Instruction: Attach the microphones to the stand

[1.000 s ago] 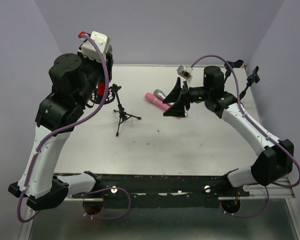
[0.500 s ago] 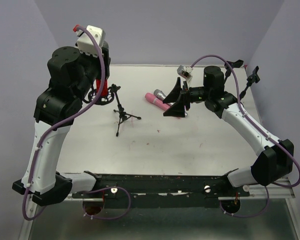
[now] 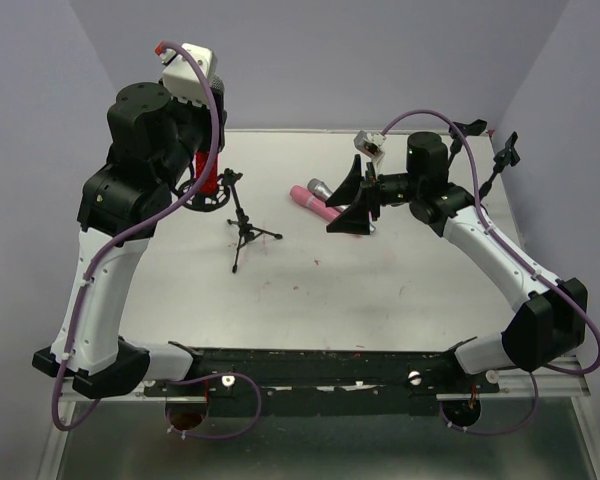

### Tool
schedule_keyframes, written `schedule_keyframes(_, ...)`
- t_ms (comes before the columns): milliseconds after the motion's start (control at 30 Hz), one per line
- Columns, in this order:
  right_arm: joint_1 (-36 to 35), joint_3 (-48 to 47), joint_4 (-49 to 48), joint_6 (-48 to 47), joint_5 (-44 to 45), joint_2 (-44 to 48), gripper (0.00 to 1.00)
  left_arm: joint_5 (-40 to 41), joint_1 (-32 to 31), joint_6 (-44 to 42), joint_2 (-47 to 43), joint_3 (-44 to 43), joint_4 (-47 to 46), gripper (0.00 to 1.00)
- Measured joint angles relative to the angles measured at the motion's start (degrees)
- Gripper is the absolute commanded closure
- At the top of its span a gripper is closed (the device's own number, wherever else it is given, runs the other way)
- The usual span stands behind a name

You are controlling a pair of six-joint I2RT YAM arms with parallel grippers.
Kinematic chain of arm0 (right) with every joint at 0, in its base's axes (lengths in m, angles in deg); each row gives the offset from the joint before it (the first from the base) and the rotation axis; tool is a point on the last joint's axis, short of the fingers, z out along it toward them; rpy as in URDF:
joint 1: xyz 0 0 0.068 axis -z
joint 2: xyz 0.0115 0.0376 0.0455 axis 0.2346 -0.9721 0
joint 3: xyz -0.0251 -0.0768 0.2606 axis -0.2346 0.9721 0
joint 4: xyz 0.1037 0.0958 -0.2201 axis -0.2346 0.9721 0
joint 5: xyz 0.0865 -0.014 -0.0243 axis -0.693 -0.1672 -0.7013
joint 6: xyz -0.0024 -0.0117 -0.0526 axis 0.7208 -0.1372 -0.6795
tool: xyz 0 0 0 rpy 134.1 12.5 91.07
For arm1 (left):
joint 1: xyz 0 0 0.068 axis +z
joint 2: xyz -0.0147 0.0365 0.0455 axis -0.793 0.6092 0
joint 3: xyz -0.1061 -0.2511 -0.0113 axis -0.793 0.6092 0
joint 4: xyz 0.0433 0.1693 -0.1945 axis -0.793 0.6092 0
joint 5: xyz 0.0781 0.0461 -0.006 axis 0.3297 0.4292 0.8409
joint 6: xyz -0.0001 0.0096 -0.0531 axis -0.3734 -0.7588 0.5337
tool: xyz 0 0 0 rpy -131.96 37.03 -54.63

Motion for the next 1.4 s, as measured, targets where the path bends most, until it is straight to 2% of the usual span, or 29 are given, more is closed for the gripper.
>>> schedule_keyframes(700, 0.00, 0.02, 0.00, -0.04, 0.00, 0.00, 0.00, -3.61, 2.58, 3.17, -0.13, 1.75, 0.02, 1.00)
schedule_keyframes(867, 0.00, 0.02, 0.00, -0.37, 0.00, 0.00, 0.00, -4.46, 2.84, 4.39, 1.75, 3.54, 9.68, 1.00)
schedule_keyframes(1033, 0.00, 0.02, 0.00, -0.44, 0.00, 0.00, 0.00, -4.92, 3.04, 4.81, 4.79, 5.62, 13.29, 1.00)
schedule_keyframes(1400, 0.00, 0.13, 0.04, -1.95, -0.26, 0.00, 0.00, -6.43, 3.30, 5.20, 2.95, 7.30, 8.79, 1.00)
